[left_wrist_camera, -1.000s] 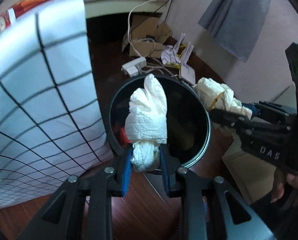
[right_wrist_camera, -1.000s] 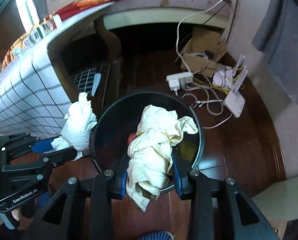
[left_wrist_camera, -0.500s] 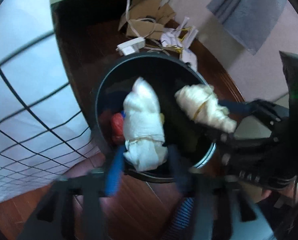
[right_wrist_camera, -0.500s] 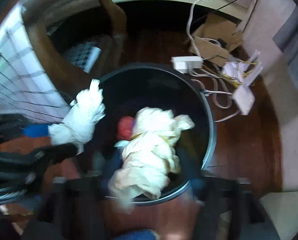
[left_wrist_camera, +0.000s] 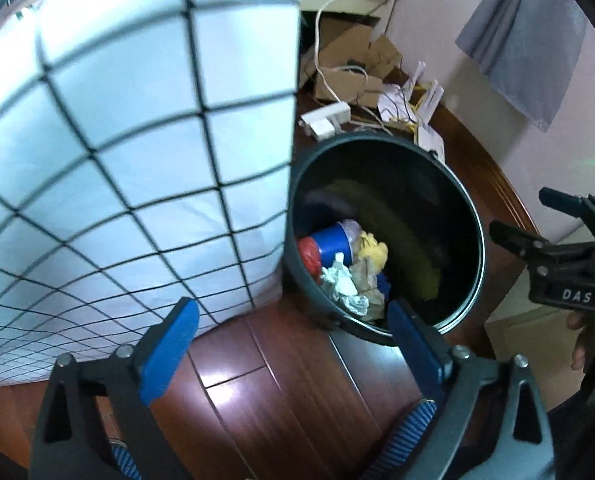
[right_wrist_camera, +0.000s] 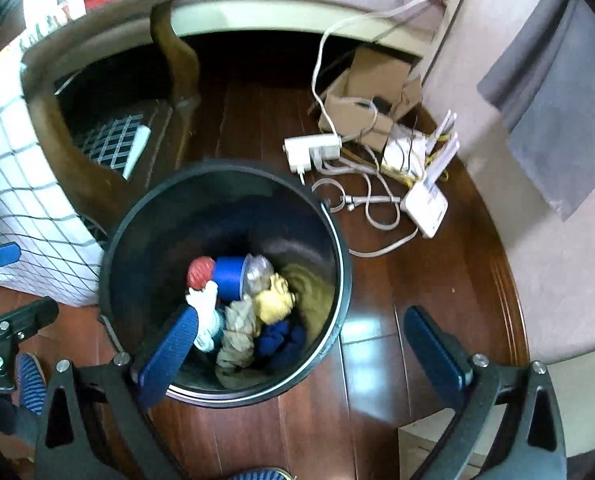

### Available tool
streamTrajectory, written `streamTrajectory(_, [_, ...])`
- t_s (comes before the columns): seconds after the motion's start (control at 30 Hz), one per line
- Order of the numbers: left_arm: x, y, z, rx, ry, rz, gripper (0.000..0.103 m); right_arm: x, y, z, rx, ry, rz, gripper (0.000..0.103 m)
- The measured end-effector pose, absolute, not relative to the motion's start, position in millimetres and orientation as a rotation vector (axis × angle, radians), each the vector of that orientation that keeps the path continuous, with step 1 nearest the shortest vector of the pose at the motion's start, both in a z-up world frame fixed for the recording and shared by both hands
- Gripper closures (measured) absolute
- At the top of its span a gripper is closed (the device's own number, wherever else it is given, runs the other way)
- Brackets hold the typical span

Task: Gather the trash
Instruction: 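Open both tools to drop the tissue and beige paper into the bin, then move both tools back toward the cartons and blue mask on the table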

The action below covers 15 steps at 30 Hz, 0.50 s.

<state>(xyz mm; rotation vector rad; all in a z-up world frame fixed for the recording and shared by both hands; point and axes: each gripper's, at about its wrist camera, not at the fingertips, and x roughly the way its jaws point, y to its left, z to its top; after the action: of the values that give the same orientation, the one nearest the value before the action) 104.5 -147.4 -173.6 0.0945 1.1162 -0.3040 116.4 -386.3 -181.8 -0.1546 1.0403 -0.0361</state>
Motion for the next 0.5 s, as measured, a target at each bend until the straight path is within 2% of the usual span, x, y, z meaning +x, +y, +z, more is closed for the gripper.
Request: streamTrajectory(0.5, [89,-91,-98,0.070,0.912,-0.190,0.005,98,-317,-88,-0.187,0.850,0.056,0.000])
